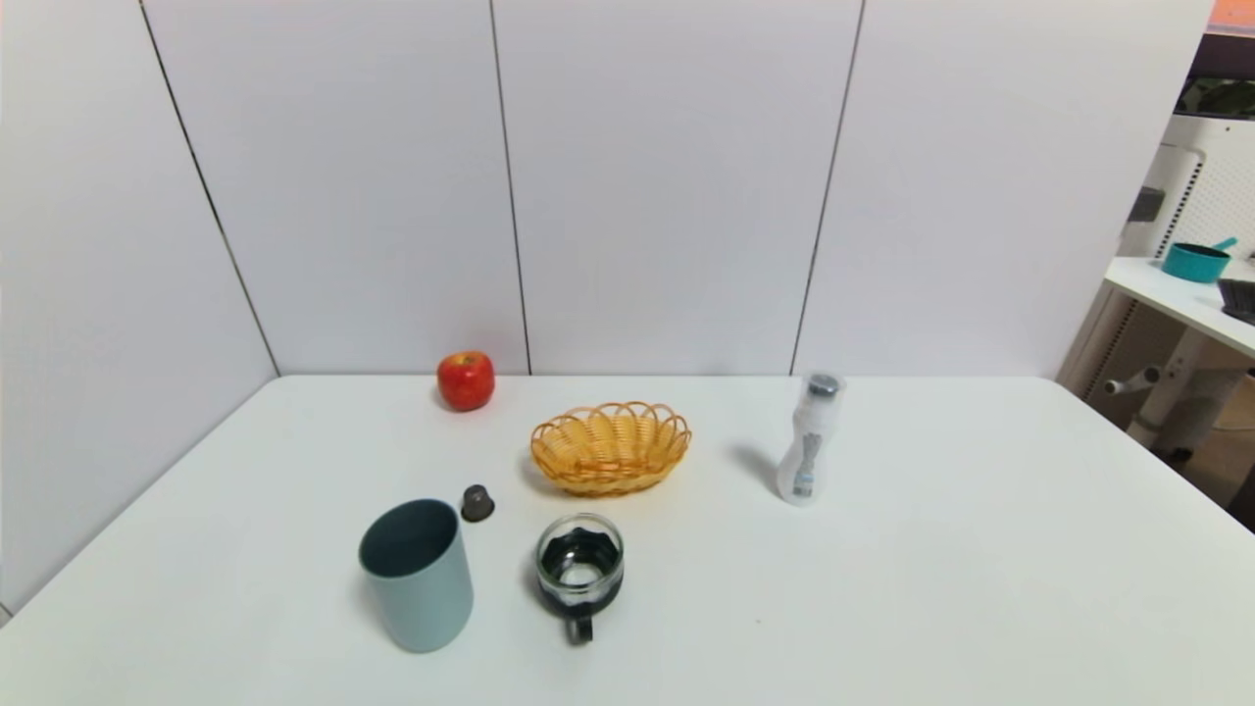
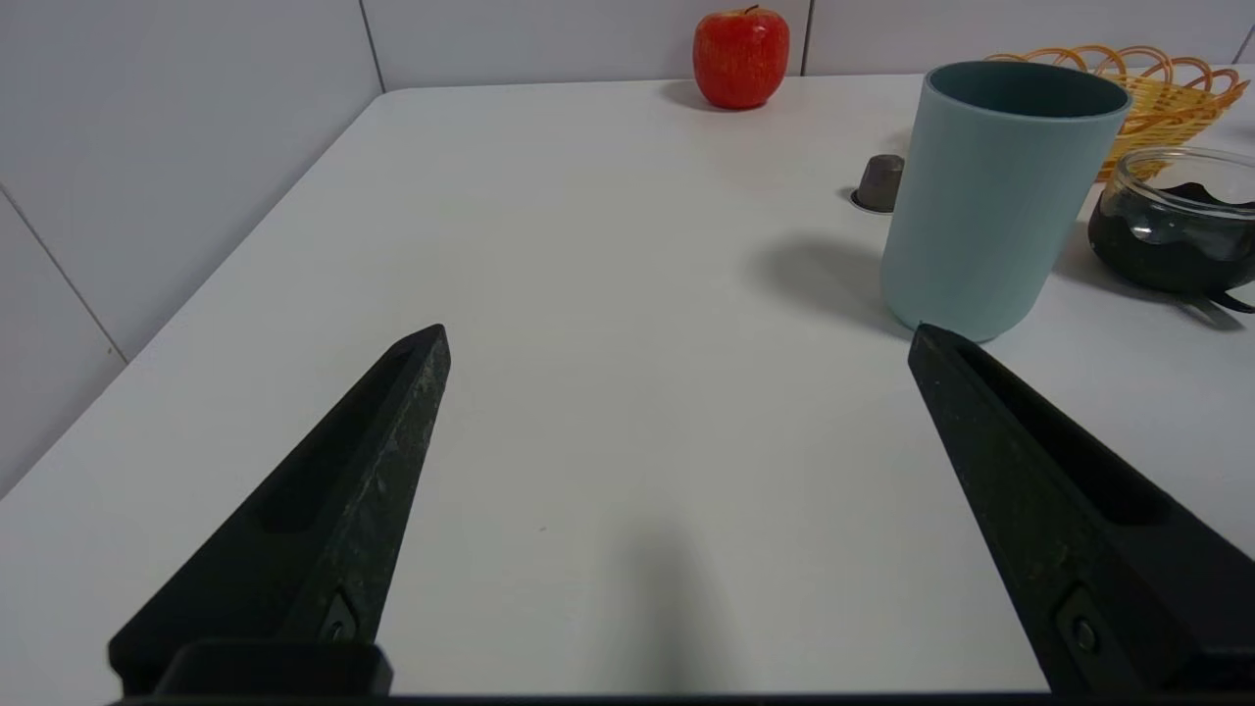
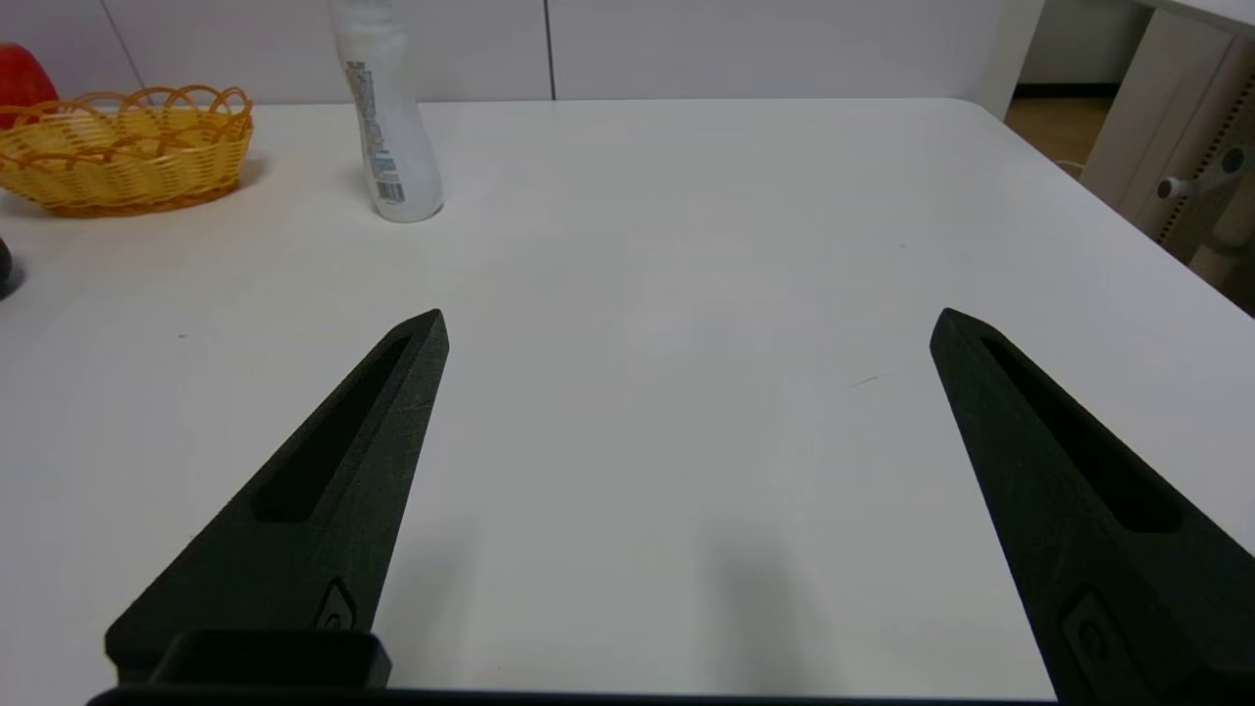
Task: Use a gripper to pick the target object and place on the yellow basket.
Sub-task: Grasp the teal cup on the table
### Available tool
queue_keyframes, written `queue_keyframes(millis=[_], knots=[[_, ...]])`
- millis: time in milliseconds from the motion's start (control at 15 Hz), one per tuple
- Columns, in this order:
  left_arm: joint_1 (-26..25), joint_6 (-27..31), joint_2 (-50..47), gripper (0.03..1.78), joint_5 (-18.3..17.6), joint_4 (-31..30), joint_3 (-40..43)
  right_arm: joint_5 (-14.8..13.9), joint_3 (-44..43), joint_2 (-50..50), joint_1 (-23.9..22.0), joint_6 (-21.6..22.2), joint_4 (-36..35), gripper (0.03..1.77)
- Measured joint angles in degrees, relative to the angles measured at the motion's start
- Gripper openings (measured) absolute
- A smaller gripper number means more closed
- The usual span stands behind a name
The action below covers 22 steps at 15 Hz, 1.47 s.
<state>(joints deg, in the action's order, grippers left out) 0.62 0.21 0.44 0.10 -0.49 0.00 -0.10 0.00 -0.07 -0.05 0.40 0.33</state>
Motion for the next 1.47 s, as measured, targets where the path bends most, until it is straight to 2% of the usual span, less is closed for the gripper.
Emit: queue_keyframes(millis=[200,333,600,800,933,1067,1133,1267,1467], knots=[[0.01,1.16,5.21,1.69,-0.02,-4.28,-1.71,0.0,0.0,0.0,-0.02,-0.05,0.0,1.7],[0.23,2.73,11.74,1.69,-0.1,-9.22,-4.92,0.0,0.0,0.0,-0.02,0.0,0.0,1.7],[2.57,7.2,27.7,1.69,-1.06,-14.14,-19.9,0.0,0.0,0.0,0.0,-0.02,0.0,1.7],[6.81,8.97,40.59,1.69,-5.72,-13.26,-32.44,0.0,0.0,0.0,0.0,-0.05,0.0,1.7],[9.3,9.52,47.98,1.69,-11.91,-10.51,-38.52,0.0,0.0,0.0,0.02,0.0,0.02,1.7],[11.03,10.29,52.98,1.69,-18.03,-8.37,-40.18,0.0,0.0,0.0,0.02,-0.02,0.0,1.7],[11.45,11.08,54.85,1.69,-19.14,-8.57,-39.5,0.02,0.0,0.0,-0.02,0.01,0.02,1.7],[11.8,11.84,57.53,1.69,-19.64,-11.43,-36.19,0.02,0.0,0.0,-0.02,-0.02,0.0,1.7],[11.89,11.91,59.93,1.69,-19.8,-19.87,-28.14,0.0,0.0,0.0,-0.02,0.0,0.02,1.7]])
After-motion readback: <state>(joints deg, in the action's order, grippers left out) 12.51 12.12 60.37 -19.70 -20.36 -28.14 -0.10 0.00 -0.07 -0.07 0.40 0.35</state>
